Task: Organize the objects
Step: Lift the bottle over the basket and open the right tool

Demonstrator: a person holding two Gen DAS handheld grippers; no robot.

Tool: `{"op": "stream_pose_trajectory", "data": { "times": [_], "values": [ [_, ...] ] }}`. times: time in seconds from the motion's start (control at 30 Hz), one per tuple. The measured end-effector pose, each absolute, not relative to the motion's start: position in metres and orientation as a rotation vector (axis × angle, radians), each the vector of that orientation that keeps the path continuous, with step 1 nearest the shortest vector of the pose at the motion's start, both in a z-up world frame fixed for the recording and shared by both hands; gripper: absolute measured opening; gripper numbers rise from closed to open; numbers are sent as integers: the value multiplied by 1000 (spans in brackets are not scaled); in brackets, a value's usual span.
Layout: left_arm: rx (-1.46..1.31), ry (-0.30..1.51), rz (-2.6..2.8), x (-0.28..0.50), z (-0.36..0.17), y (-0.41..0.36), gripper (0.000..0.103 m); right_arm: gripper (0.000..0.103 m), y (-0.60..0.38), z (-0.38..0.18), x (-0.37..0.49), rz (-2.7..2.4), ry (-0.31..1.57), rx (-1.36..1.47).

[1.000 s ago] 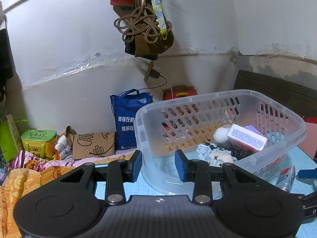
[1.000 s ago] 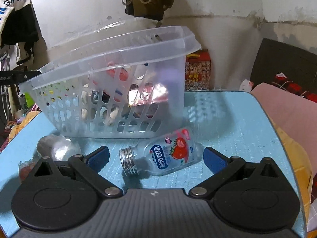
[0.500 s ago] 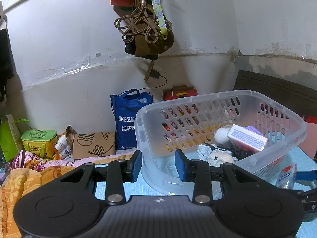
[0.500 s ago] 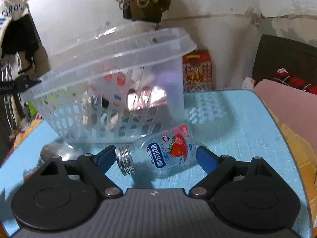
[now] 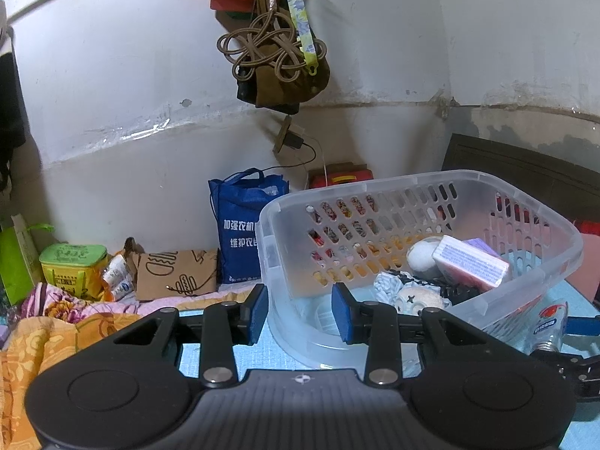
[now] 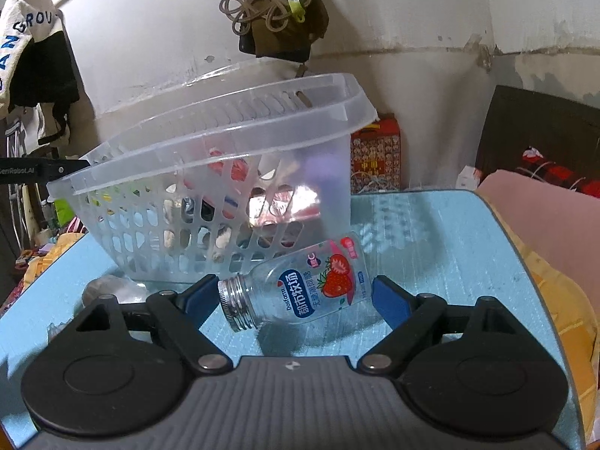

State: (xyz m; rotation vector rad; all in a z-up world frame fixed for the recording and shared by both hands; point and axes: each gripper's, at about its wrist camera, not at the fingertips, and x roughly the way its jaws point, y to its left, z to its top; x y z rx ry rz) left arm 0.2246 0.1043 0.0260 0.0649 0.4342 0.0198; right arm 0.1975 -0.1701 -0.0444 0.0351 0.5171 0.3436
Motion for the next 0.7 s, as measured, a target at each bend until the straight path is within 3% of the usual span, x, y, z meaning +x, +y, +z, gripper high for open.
{"op": "stream_pose_trajectory", "data": {
  "times": [0.4, 0.7],
  "values": [
    [67, 432, 21, 223, 26, 104, 41, 90, -170, -41, 191, 327, 462, 41],
    [68, 429, 24, 225, 25, 106, 41, 90, -185, -9, 137, 359, 332, 46]
  ]
}}
